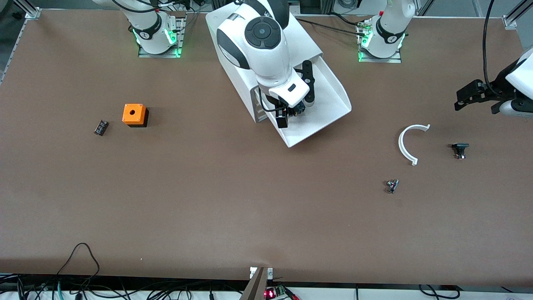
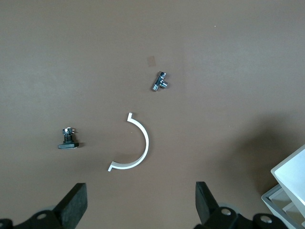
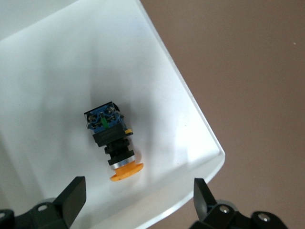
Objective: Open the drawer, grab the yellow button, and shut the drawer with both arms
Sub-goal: 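Lower the right gripper into the drawer and grasp the push-button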
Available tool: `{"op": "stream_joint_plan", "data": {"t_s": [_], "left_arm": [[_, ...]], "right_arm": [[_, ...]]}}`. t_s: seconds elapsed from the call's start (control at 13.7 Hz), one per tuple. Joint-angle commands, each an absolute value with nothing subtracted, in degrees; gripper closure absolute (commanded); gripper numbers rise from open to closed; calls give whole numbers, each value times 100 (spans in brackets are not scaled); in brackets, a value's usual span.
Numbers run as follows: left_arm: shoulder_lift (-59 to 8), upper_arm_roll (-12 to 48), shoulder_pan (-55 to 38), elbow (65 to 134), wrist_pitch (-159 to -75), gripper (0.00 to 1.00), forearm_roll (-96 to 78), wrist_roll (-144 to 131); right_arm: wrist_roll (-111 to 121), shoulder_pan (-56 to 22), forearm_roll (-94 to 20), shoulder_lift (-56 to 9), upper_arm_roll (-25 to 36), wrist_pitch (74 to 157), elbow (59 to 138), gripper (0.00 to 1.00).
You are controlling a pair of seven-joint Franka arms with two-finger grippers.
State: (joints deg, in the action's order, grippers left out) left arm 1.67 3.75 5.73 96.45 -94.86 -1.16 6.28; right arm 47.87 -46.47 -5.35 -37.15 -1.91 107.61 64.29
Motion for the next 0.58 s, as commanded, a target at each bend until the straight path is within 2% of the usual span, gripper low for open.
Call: {"op": "stream_joint_plan", "data": {"t_s": [0.0, 0.51], "left_arm": [[114, 378, 554, 9475, -9360, 0, 44, 615], [106, 378, 554, 9466, -9352, 0, 44, 633]], "right_arm": [[5211, -4763, -615, -3876, -202, 10565, 6179, 0], [5159, -5001, -624, -4131, -185, 10564, 6179, 0]]}}
